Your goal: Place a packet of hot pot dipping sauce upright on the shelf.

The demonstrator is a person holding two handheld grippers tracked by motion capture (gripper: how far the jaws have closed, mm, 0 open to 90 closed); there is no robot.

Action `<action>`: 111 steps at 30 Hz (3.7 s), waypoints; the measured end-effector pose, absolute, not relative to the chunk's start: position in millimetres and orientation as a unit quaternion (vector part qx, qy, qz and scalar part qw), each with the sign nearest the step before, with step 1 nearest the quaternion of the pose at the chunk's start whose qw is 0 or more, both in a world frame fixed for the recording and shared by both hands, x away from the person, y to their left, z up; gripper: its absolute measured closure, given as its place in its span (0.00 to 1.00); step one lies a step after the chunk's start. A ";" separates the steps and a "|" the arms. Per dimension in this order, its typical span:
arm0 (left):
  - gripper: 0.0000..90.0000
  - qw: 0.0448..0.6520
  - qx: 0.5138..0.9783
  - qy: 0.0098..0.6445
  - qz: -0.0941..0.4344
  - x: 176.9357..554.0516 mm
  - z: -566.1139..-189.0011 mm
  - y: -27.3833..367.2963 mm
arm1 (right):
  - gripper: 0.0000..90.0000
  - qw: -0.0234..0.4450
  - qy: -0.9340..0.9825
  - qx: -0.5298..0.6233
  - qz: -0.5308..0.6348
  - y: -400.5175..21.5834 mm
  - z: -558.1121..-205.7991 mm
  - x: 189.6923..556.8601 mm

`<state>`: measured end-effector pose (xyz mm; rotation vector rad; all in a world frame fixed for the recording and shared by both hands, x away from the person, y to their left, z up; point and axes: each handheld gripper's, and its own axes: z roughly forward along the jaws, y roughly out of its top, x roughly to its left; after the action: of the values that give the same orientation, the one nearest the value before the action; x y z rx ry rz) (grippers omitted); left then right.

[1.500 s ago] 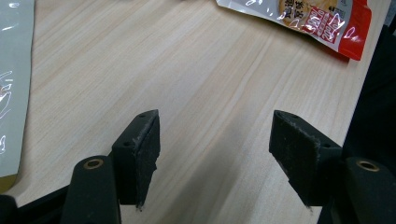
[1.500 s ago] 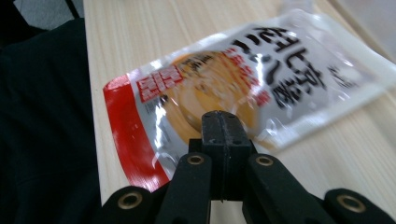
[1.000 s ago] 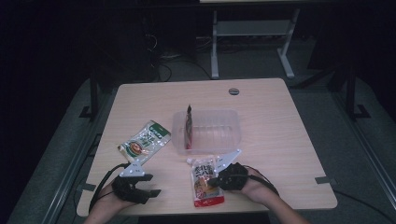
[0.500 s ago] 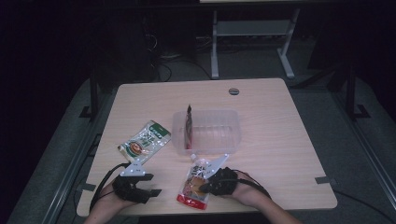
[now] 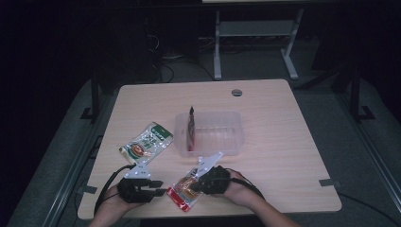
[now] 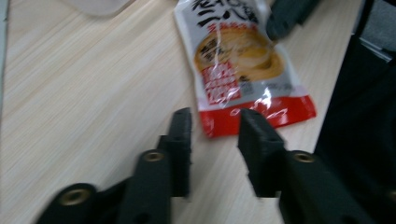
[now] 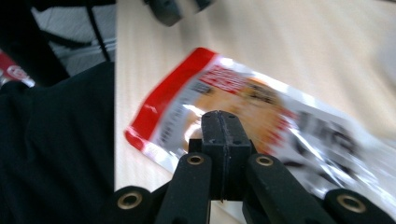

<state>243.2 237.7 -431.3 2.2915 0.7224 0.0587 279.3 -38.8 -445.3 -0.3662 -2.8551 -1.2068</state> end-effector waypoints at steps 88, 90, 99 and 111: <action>0.97 0.298 0.923 0.241 0.037 247.4 -448.4 197.9 | 1.00 0.146 -0.862 -0.180 -0.451 -86.6 -444.9 330.1; 0.97 0.302 0.922 0.240 0.035 246.7 -447.9 197.9 | 1.00 0.143 -0.859 -0.176 -0.459 -87.5 -442.1 329.6; 0.96 0.309 0.921 0.235 0.040 246.1 -445.6 197.0 | 1.00 0.150 -0.847 -0.166 -0.483 -90.4 -431.2 326.5; 0.85 0.334 0.910 0.240 0.055 247.5 -438.7 204.1 | 1.00 0.167 -0.823 -0.160 -0.518 -92.9 -420.0 322.6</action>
<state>247.5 204.1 -438.7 2.3748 0.6264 0.1426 322.6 -92.9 -420.0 -0.4557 -2.3434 -1.4749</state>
